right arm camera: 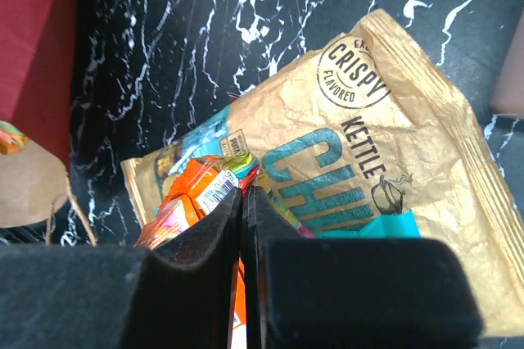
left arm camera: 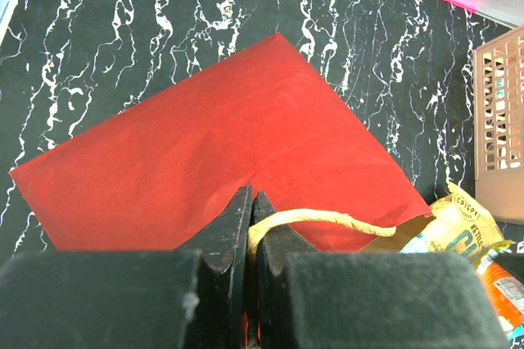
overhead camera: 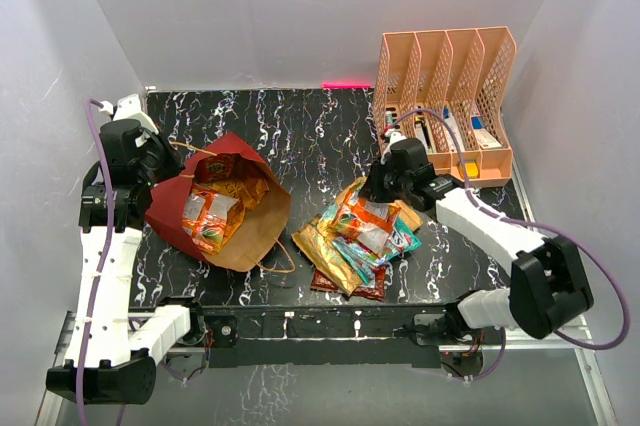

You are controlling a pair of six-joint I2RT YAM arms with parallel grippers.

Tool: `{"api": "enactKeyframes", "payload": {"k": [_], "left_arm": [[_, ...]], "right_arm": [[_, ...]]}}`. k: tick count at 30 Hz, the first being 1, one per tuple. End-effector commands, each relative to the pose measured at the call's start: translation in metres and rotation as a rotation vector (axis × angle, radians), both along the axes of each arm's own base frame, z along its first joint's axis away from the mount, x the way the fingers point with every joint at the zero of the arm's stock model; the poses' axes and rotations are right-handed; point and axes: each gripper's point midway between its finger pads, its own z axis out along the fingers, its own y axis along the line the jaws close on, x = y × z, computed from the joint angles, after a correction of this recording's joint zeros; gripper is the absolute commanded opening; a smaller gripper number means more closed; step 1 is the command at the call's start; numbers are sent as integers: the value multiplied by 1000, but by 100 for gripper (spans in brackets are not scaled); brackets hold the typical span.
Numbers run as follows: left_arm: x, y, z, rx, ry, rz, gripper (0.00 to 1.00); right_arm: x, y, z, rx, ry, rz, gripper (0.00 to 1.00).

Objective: Take the snacks out of the paper bag
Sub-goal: Place the snack at the center of the board.

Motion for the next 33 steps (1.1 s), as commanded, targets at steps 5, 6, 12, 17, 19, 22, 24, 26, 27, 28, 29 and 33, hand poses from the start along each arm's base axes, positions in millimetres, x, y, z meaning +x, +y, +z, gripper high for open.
{"api": "enactKeyframes", "payload": {"k": [5, 6, 12, 17, 19, 22, 24, 26, 27, 28, 29, 33], "left_arm": [[-6, 1, 8, 6, -22, 1, 0], [-5, 1, 8, 4, -21, 3, 0], [-5, -1, 7, -8, -19, 0, 0], [-6, 0, 7, -5, -18, 4, 0], [-6, -1, 7, -5, -18, 3, 0], [-7, 0, 7, -4, -17, 4, 0], [-8, 0, 7, -2, -16, 4, 0], [-8, 1, 7, 3, -16, 4, 0], [-9, 1, 7, 6, -16, 6, 0], [-9, 2, 7, 7, -16, 7, 0], [-9, 2, 7, 7, -15, 7, 0], [-9, 1, 7, 6, -14, 4, 0]], "right_arm": [[13, 27, -6, 31, -38, 161, 7], [14, 28, -9, 28, -35, 163, 7], [17, 40, -24, 38, -13, 180, 7], [18, 48, -40, 39, 14, 177, 7], [17, 50, -48, 36, 26, 176, 7], [14, 52, -57, 31, 46, 179, 7], [13, 51, -61, 28, 56, 173, 7], [12, 49, -62, 25, 56, 169, 7], [11, 49, -61, 23, 55, 169, 8], [11, 48, -60, 22, 53, 168, 8], [10, 48, -58, 19, 51, 171, 11], [12, 44, -38, -5, 19, 177, 24]]}}
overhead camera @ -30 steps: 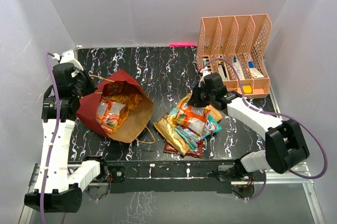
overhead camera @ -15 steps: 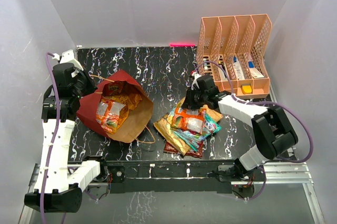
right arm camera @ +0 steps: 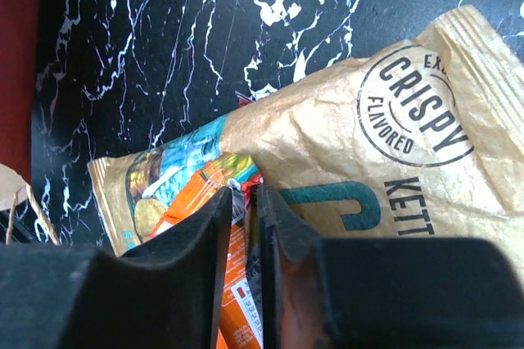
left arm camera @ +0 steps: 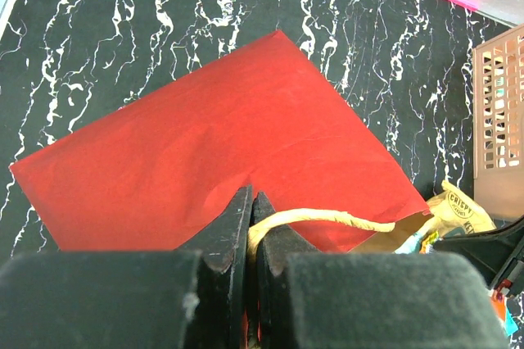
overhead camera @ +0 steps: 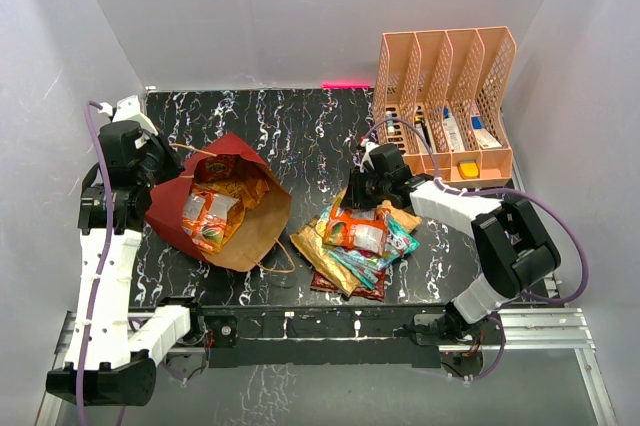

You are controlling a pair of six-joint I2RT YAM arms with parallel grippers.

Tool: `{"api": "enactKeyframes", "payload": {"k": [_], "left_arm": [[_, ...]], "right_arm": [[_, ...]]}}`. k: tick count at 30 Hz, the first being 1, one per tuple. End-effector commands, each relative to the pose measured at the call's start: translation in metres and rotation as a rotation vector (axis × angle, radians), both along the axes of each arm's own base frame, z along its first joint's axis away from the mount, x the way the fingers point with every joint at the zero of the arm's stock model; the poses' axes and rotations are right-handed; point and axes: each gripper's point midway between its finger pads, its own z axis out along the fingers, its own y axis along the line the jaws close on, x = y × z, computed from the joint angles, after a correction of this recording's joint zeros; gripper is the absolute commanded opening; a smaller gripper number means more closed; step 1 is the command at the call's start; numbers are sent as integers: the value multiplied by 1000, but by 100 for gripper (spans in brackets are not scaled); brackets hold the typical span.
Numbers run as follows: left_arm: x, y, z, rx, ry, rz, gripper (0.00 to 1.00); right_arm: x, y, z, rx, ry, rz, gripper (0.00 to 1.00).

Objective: Take the snacks out of the paper bag
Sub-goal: Place the snack at the center of the board.

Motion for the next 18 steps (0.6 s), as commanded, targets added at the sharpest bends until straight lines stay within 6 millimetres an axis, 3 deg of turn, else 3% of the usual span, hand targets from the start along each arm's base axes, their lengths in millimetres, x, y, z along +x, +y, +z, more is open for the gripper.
{"api": "enactKeyframes", "payload": {"k": [1, 4, 7, 11, 14, 18], "left_arm": [[-5, 1, 7, 12, -19, 0, 0], [-6, 2, 9, 17, -23, 2, 0], [-7, 3, 10, 29, -24, -4, 0], [-8, 9, 9, 76, -15, -2, 0], [-10, 14, 11, 112, -14, 4, 0], [-13, 17, 11, 129, -9, 12, 0]], "right_arm": [[7, 0, 37, -8, -89, 10, 30], [9, -9, 62, -53, -149, 19, 47], [10, -16, 86, -94, -225, 50, 58], [7, -17, 105, -118, -303, 133, 63], [-8, 8, 122, -87, -395, 261, 64], [-52, 77, 149, -40, -630, 512, 66]]}}
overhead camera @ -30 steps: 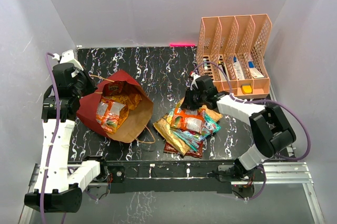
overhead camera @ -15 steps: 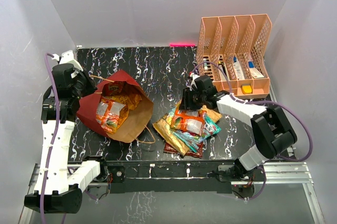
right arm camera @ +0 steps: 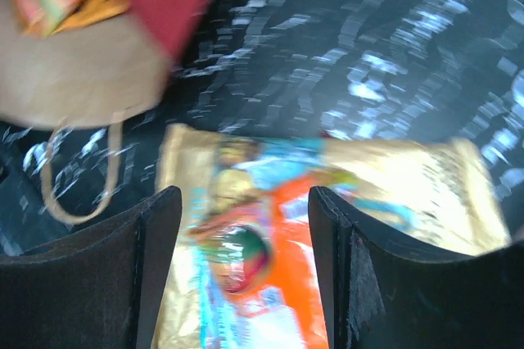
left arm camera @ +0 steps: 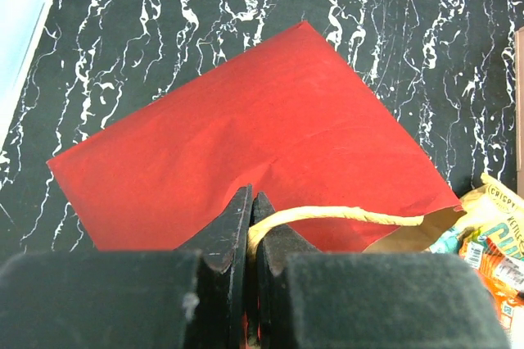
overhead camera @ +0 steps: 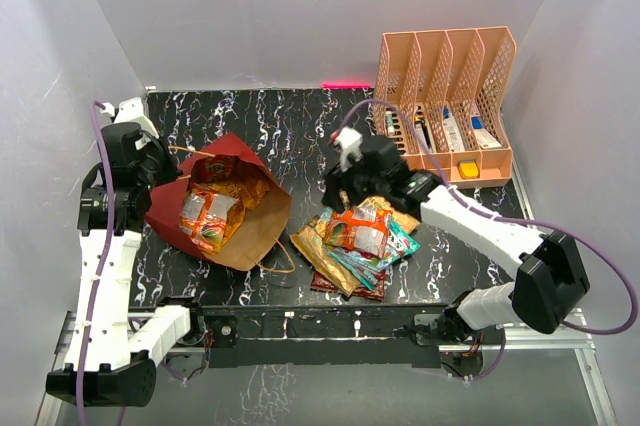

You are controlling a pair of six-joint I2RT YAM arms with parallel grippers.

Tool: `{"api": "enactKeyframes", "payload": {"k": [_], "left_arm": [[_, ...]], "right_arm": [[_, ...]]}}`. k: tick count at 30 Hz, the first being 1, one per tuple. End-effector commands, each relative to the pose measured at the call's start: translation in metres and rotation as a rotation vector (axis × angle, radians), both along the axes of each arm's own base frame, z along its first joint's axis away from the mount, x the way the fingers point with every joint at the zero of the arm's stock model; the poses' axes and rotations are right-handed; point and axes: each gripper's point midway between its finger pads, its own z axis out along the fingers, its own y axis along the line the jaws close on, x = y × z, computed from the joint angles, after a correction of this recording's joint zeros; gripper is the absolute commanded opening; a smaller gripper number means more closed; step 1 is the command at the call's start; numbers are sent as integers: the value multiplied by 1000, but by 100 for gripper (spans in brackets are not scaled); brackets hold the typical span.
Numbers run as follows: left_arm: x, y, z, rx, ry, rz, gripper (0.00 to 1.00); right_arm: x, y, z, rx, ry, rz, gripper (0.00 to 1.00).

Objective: Take the snacks out of the paper bag
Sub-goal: Place the snack at the center of the board, then take out the snack from the paper bag.

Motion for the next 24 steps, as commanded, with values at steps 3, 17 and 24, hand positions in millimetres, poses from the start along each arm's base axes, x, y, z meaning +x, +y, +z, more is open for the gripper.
{"api": "enactKeyframes", "payload": {"k": [3, 17, 24], "left_arm": [[-8, 6, 14, 46, -31, 8, 0], [-6, -5, 17, -6, -49, -27, 0], [-5, -8, 21, -19, -59, -42, 0]], "right_arm": [[-73, 115, 63, 53, -452, 499, 68], [-58, 233, 11, -342, -1050, 893, 73], [-3, 250, -35, -567, -1117, 845, 73]]}}
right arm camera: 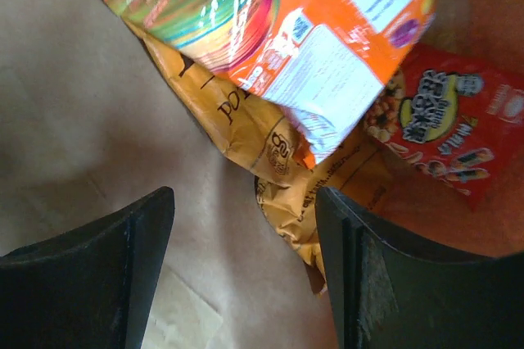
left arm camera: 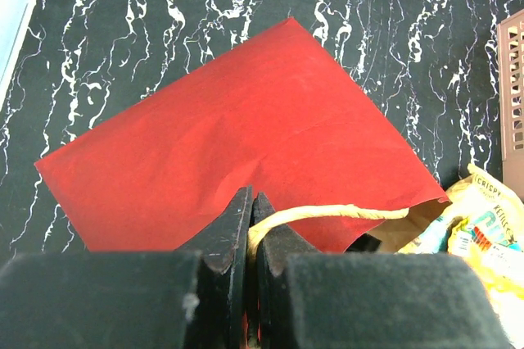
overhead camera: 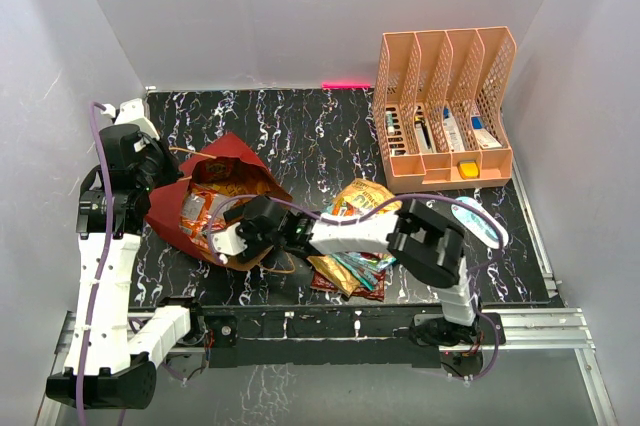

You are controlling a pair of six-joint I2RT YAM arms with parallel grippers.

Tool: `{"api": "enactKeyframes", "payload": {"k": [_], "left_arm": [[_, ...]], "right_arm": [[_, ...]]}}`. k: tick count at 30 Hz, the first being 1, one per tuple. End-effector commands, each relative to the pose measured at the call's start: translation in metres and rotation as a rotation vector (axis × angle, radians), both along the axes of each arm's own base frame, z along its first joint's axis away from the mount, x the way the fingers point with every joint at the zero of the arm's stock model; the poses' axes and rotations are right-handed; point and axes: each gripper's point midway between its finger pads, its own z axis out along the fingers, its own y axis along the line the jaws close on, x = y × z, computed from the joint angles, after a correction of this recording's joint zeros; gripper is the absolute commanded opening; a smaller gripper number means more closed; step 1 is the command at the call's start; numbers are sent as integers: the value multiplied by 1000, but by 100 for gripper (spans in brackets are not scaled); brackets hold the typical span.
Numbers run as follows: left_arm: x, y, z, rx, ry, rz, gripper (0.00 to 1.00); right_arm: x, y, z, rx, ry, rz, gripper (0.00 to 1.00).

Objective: Take the snacks out of the paper bag
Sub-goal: Take out the snack from the paper bag.

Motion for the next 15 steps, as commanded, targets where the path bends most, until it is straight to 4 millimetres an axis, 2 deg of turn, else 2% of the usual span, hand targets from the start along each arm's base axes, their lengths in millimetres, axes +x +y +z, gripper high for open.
{"api": "enactKeyframes", "payload": {"k": [1, 10, 15], "left_arm": [[-1, -3, 20, -9, -55, -15, 0], [0, -7, 18, -23, -58, -30, 0], [1, -8, 20, -25, -56, -35, 0]], "right_arm": [[45, 16, 22, 20, -204, -43, 73], [84, 24, -5, 6, -252, -100, 74], [100, 31, -12, 33, -290, -131, 74]]}}
